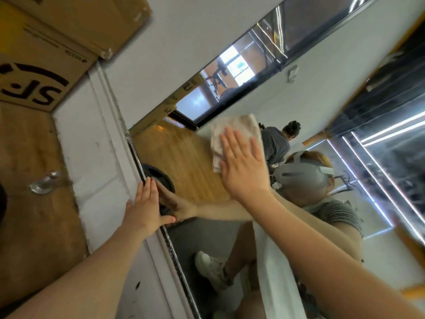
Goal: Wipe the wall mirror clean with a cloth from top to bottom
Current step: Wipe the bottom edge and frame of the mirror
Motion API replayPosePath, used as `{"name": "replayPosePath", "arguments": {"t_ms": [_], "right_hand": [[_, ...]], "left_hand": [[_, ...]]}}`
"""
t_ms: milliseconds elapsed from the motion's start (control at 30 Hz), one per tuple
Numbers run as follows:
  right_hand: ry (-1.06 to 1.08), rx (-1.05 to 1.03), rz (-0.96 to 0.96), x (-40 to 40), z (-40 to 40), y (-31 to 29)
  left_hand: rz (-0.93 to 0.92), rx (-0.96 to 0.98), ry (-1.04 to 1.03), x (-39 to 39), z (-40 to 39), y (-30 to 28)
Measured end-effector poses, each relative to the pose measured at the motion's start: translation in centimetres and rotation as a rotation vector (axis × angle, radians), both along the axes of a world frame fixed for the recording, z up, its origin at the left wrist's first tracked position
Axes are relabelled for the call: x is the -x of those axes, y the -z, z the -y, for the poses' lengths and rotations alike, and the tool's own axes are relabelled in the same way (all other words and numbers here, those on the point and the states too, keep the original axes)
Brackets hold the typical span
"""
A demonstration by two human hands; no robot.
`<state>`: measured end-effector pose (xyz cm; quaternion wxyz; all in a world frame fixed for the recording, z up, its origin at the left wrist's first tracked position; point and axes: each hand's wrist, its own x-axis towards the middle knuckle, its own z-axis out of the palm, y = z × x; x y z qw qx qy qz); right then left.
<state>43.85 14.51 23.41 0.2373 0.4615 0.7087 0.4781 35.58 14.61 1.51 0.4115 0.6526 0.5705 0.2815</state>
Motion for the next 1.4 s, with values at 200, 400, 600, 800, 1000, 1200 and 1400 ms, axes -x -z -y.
{"name": "replayPosePath", "arguments": {"t_ms": [200, 400, 600, 800, 1000, 1200, 1400], "right_hand": [[-0.131, -0.259, -0.164, -1.9, 0.1, -6.6], [-0.074, -0.297, -0.183, -1.9, 0.5, -8.6], [-0.099, -0.331, -0.202, -1.4, -0.1, -8.0], [-0.064, -0.336, -0.186, 0.0, -1.7, -6.2], [0.001, -0.126, -0.136, 2.2, -2.8, -0.1], [0.054, 0.184, -0.001, 3.2, -1.9, 9.4], [0.111, 0.369, 0.098, 2.4, -0.7, 14.7]], "left_hand": [[-0.033, -0.032, 0.0, 0.0, -0.1, 0.5], [-0.007, -0.043, 0.052, 0.2, -0.1, 0.8], [0.007, -0.071, 0.031, 0.1, 0.2, 1.2], [0.098, -0.095, -0.028, -0.4, 0.4, 2.1], [0.14, -0.091, -0.094, -1.1, 1.2, 3.3], [0.17, -0.043, -0.044, -0.6, 1.3, 4.5], [0.162, -0.005, -0.028, -0.2, 1.0, 4.4]]}}
